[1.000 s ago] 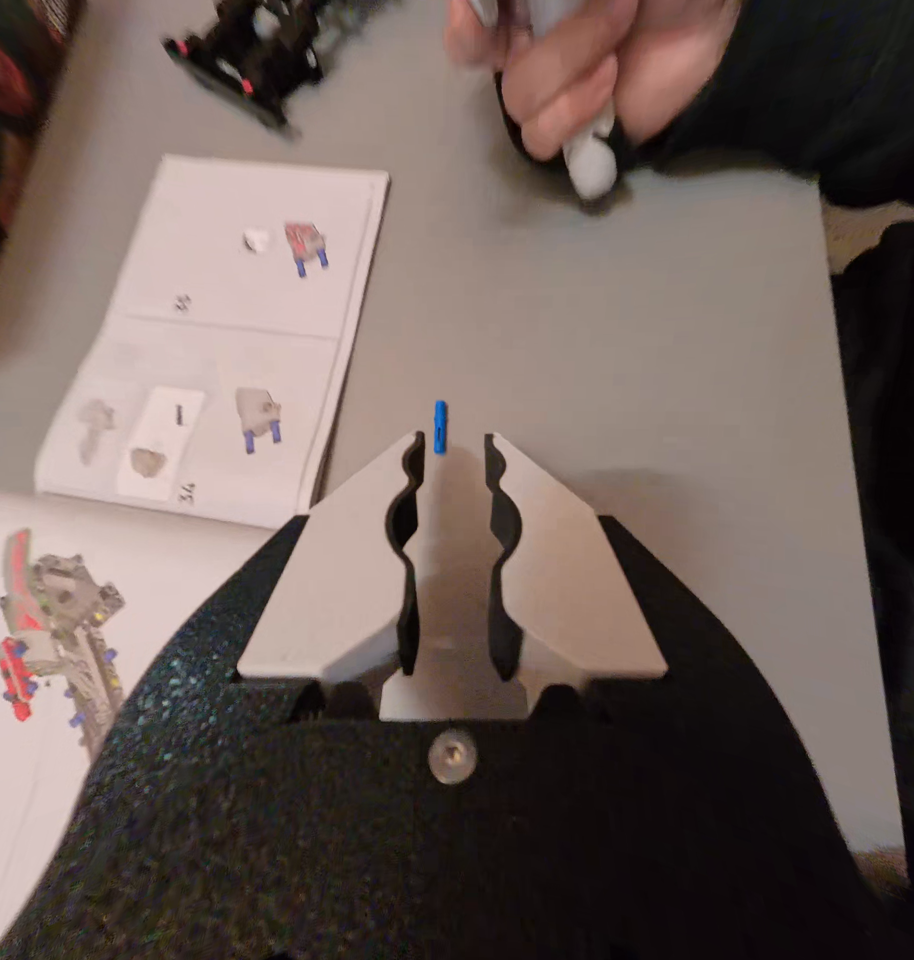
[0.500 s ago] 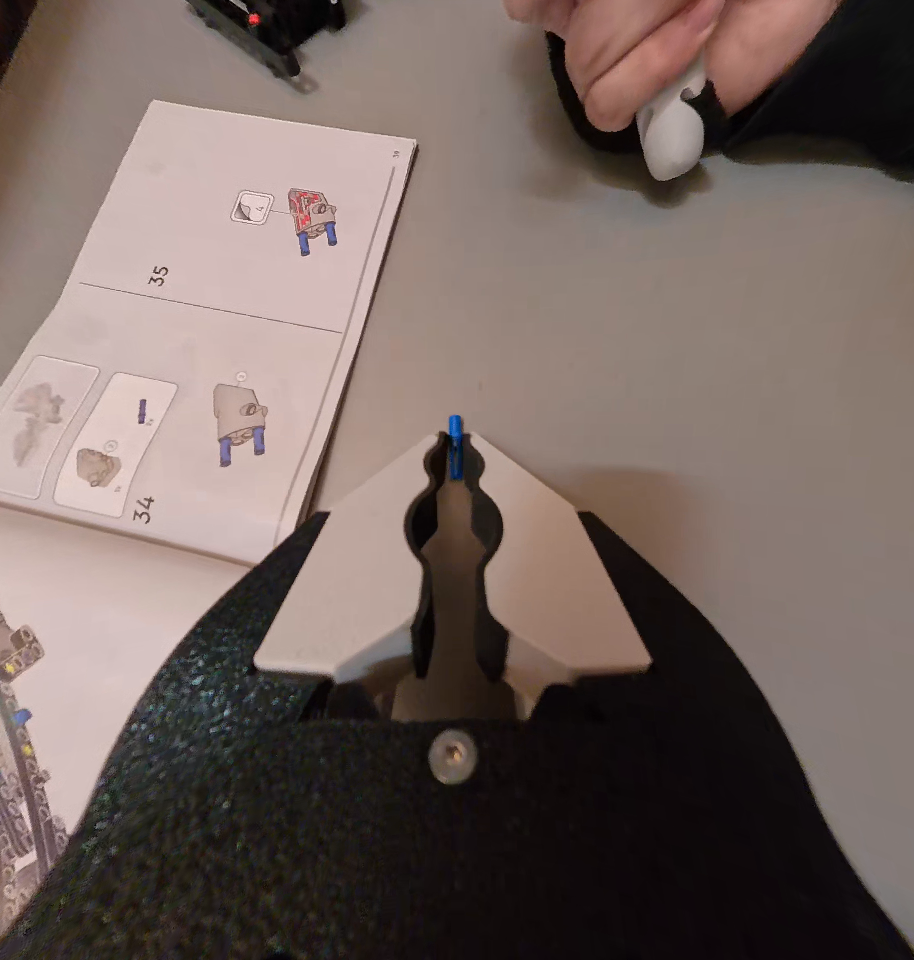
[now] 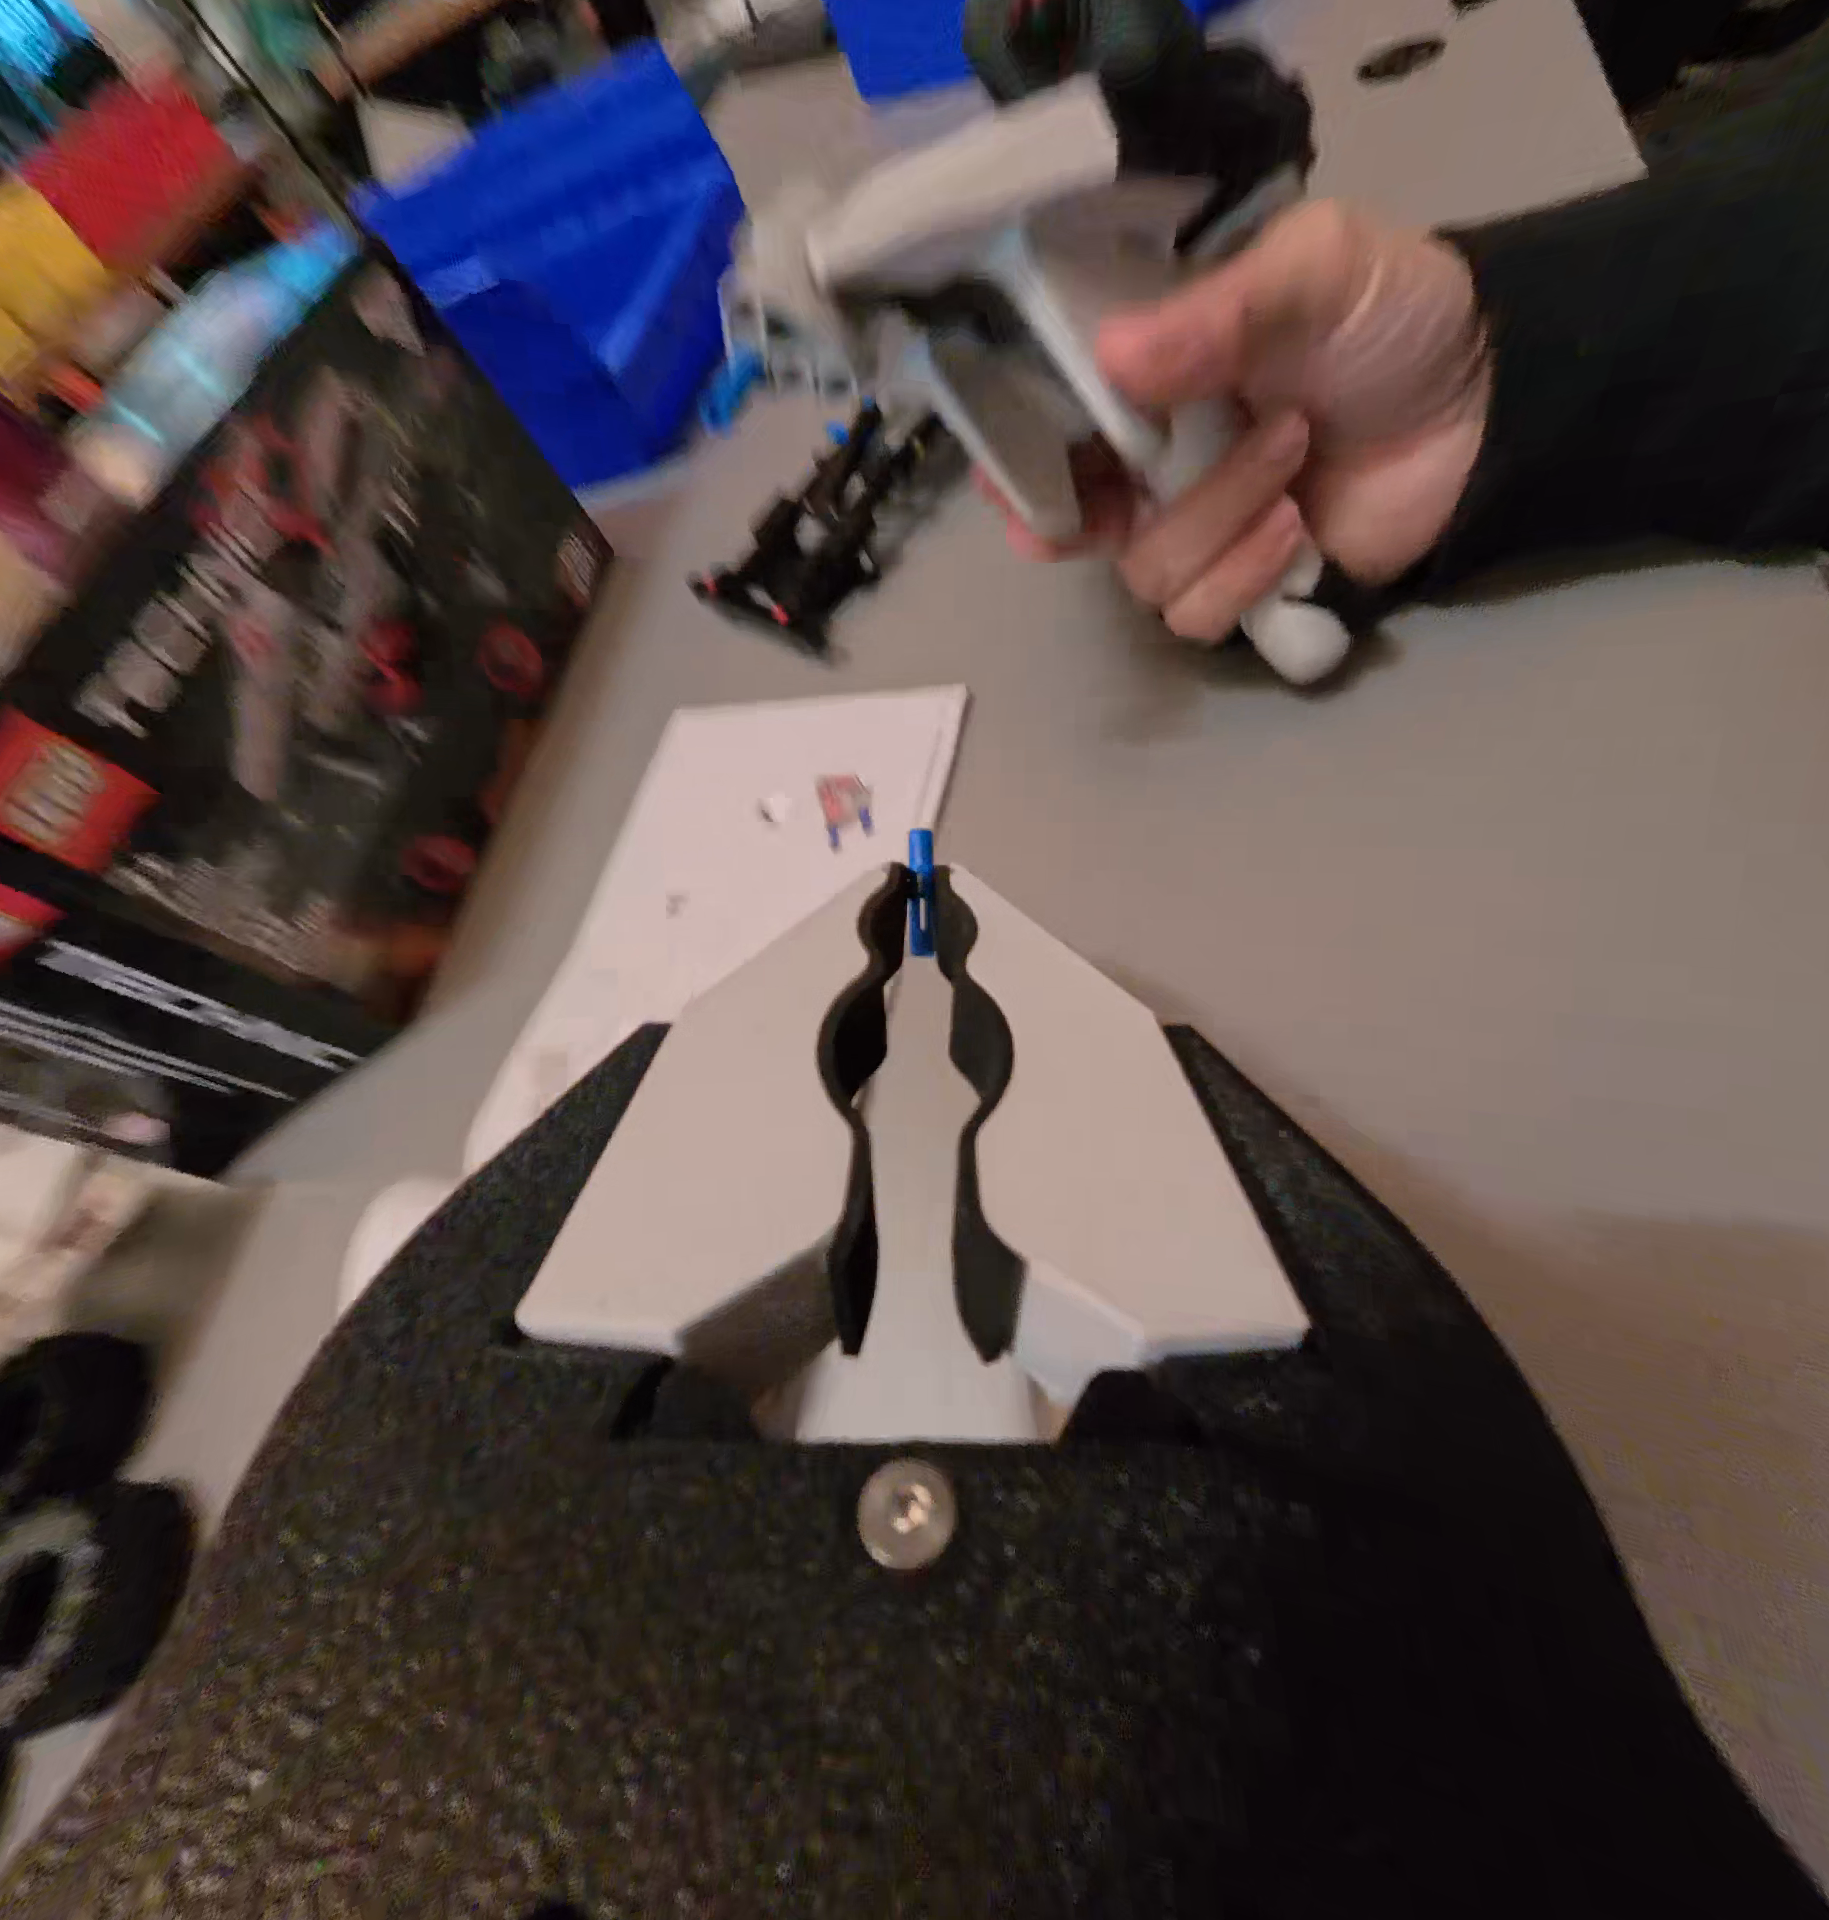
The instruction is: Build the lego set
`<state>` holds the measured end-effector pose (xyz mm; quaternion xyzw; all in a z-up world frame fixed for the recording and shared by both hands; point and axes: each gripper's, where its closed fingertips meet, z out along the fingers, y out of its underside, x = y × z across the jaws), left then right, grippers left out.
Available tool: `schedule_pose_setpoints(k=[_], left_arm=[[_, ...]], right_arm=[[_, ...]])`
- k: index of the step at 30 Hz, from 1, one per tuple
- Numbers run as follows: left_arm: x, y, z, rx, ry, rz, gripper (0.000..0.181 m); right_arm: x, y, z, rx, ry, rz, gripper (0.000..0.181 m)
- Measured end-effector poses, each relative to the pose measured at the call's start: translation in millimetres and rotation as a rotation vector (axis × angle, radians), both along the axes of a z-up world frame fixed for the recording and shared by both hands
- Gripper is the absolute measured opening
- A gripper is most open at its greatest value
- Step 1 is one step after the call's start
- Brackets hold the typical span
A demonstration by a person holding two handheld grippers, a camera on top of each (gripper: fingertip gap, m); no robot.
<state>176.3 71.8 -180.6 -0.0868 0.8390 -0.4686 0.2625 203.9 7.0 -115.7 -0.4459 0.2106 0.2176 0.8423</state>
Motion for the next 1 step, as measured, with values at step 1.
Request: schedule_pose_setpoints(k=[1], left_arm=[[-0.7, -3.2, 10.7, -0.003, -0.072, 0.003, 0.002]], right_arm=[[-0.6, 1.3, -0.5, -0.006, -0.001, 0.004, 0.0]])
